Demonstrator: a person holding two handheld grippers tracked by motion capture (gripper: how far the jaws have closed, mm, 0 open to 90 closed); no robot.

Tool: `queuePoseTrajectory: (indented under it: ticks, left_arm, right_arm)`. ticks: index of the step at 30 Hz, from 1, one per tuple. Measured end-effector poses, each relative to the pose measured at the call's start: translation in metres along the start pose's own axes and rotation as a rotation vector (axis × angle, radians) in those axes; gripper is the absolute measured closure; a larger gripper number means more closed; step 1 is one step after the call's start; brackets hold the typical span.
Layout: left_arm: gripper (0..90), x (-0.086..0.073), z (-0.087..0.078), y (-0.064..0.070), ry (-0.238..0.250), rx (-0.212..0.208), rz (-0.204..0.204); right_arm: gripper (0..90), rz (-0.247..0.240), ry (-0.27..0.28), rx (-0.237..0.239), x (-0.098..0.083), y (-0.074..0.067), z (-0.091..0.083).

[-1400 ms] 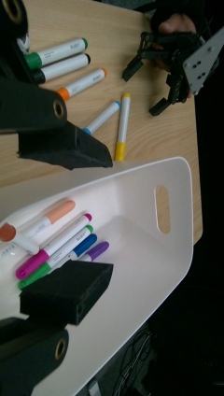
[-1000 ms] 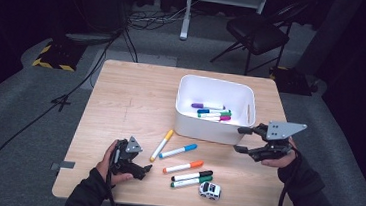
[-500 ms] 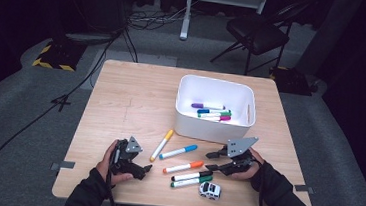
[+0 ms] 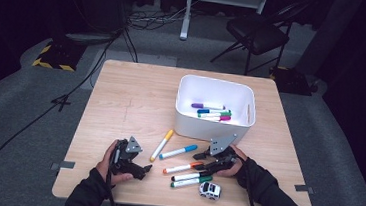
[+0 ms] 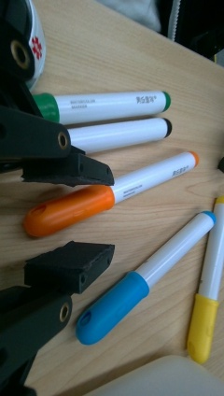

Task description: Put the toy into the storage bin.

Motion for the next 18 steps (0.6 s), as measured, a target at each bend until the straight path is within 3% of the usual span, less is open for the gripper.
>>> queuePoseTrajectory:
  ticks: [5,11,18]
  left_arm:
    - [0.6,0.000,0.000,0.000,-0.001,0.002,0.000]
    - [0.6,0.000,0.000,0.000,-0.001,0.003,-0.001]
    - [0.6,0.000,0.000,0.000,-0.002,0.003,-0.003]
  right_arm:
    - [62.7,-0.002,-0.018,-0.012,-0.005,0.001,0.004]
    - [74.5,-0.026,-0.005,-0.016,-0.009,0.002,0.001]
    - [75.2,-0.047,0.005,-0.015,-0.012,0.001,-0.003]
Point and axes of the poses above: each handheld gripper's, and its own axes: z roughly forward along the jaws, x roughly out of its top, y roughly to its right, the point moved 9 cm from there along z, roughly forward along the jaws, and after that the axes turned 5 degrees about -y, right-handed, at the moved point
